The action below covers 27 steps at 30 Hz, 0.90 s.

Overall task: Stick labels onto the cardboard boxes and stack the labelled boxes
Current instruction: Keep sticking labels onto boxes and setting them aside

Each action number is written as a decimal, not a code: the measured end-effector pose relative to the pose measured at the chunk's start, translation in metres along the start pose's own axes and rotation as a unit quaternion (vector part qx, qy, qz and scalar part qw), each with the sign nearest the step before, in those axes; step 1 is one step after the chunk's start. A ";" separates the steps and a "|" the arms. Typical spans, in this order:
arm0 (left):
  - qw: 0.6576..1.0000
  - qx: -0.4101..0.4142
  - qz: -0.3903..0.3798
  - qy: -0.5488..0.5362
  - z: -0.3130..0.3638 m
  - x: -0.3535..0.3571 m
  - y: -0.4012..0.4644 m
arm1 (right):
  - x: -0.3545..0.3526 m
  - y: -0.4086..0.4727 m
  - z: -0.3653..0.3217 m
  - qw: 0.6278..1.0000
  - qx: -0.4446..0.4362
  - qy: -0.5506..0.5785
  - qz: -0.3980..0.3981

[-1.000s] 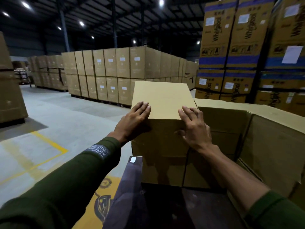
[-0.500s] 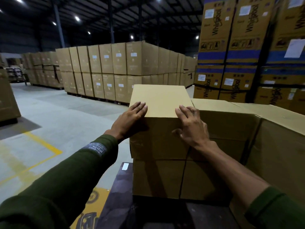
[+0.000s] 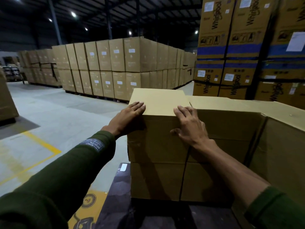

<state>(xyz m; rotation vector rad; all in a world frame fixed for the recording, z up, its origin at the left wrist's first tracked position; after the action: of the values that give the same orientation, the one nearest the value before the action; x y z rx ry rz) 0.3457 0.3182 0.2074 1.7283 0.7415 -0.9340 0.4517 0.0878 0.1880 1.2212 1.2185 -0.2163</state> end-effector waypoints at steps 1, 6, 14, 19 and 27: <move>1.000 -0.002 -0.002 0.002 -0.002 0.001 0.002 | 0.000 0.002 0.000 1.000 0.002 0.000 -0.005; 1.000 -0.025 -0.015 0.009 -0.006 0.007 0.008 | 0.000 0.006 0.002 1.000 0.013 -0.017 0.006; 0.999 -0.029 -0.018 0.020 -0.006 0.014 0.019 | 0.002 0.012 0.016 0.998 0.013 -0.055 0.016; 0.999 -0.019 -0.025 0.036 -0.010 0.015 0.023 | 0.001 0.014 0.021 0.998 -0.002 -0.058 0.017; 0.995 -0.037 -0.032 0.092 -0.007 0.018 0.019 | 0.008 0.017 0.031 0.999 -0.016 -0.041 0.010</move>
<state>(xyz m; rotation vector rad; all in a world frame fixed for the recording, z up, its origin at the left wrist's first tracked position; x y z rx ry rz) 0.3727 0.3200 0.2026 1.7495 0.9453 -0.7860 0.4849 0.0740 0.1870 1.1853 1.1343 -0.2290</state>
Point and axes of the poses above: each hand's wrist, its own y-axis towards the middle knuckle, its own x-axis out of the palm, z = x × y, the point moved 3 cm from there along y, towards the middle knuckle, and after that the axes turned 15 degrees about x, right-handed, at the moved point
